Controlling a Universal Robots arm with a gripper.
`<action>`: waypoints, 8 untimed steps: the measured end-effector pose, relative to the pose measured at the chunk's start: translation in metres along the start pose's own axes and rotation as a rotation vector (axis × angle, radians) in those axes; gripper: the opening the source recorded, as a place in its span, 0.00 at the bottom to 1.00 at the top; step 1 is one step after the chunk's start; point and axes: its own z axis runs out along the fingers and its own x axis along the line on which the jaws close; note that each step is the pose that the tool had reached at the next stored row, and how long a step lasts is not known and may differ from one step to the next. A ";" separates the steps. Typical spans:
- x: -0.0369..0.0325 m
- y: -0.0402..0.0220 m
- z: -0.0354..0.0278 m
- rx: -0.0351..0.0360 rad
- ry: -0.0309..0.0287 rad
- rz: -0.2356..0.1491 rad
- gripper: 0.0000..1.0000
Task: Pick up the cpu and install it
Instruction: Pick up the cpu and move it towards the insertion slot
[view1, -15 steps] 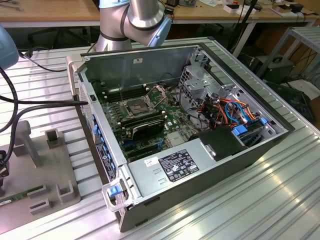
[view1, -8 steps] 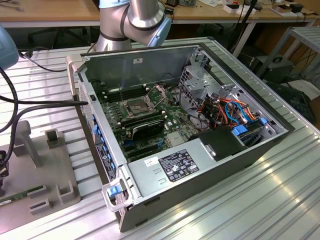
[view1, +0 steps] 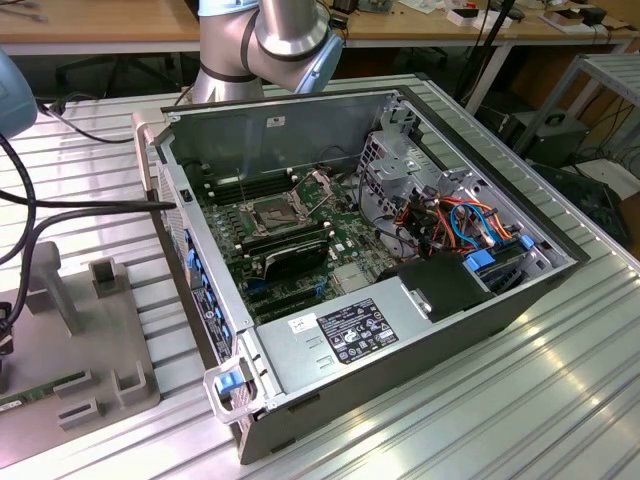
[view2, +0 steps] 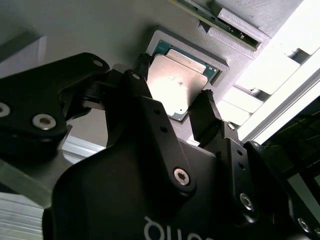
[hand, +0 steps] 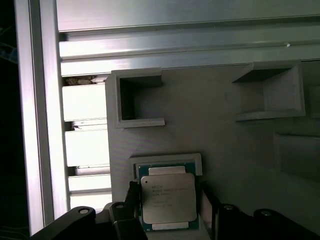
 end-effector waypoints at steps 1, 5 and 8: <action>0.0000 0.0000 -0.0001 0.0000 0.0000 0.000 0.59; 0.0000 0.0000 0.0005 0.0001 0.0002 0.000 0.59; 0.0000 0.0000 0.0007 0.0019 0.0003 -0.010 0.59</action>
